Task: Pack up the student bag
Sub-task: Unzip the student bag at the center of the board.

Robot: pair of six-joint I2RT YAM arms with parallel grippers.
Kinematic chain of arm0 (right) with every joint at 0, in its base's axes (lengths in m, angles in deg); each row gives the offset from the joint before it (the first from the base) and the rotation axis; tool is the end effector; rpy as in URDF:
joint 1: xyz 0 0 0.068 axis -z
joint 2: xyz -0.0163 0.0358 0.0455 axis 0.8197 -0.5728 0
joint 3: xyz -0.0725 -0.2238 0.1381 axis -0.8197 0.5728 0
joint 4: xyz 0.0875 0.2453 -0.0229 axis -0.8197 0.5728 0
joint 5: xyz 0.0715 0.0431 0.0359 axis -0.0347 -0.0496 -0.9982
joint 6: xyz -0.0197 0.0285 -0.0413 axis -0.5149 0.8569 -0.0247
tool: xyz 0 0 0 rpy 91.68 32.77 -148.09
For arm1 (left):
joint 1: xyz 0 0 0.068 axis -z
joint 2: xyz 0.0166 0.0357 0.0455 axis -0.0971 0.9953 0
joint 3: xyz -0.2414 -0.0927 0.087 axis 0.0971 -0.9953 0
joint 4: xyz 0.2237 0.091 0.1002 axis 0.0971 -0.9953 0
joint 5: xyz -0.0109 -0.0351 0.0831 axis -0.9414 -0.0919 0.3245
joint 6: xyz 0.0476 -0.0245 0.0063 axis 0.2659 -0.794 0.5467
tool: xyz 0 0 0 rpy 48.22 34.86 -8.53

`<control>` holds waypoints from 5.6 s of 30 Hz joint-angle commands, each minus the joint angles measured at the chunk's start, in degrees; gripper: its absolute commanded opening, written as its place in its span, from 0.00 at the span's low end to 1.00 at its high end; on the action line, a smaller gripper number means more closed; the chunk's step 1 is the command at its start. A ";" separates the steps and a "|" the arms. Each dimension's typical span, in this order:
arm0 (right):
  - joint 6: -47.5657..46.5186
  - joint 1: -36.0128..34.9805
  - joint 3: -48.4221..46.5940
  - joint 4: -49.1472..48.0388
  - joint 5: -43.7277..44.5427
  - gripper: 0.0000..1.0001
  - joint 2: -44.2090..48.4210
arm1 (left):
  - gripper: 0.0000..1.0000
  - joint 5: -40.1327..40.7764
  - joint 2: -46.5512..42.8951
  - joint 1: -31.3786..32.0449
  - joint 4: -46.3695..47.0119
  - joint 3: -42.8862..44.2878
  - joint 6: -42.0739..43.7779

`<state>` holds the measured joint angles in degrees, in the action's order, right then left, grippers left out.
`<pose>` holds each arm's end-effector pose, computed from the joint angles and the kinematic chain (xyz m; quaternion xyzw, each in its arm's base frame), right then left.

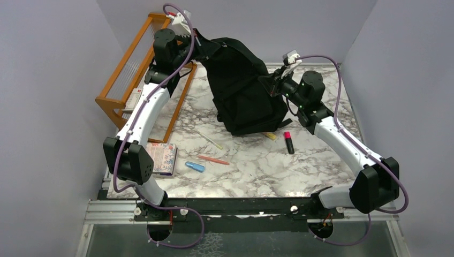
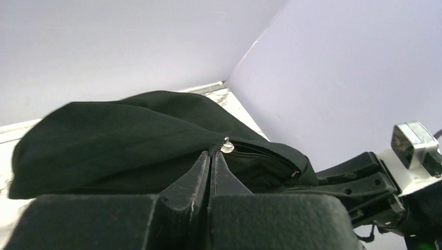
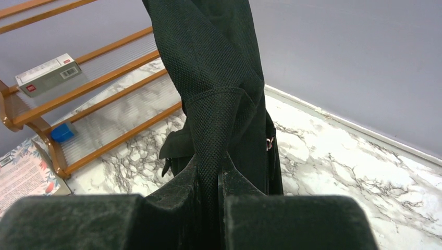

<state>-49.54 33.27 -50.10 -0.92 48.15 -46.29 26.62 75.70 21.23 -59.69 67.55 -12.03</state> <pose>0.2972 0.1304 0.3677 -0.2128 0.6665 0.2658 0.6632 0.3723 -0.1216 0.4488 0.0781 0.6849 -0.4386 0.5766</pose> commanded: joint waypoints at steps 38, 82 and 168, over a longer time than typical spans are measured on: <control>-1.07 0.28 4.43 0.84 2.95 0.42 6.33 | 0.00 -2.08 1.57 -4.57 -8.58 13.53 11.74; -25.35 0.33 -27.68 -0.33 -23.95 0.67 -20.40 | 0.00 -7.26 1.76 6.39 -13.08 15.01 15.13; -14.06 0.51 -20.70 -6.76 -11.85 0.01 -6.99 | 0.69 -14.83 -14.66 -10.51 -6.41 -9.06 35.56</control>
<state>-61.69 33.91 -64.20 -7.85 41.57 -54.05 17.20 61.06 7.92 -64.83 54.75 11.23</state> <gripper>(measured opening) 0.044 0.647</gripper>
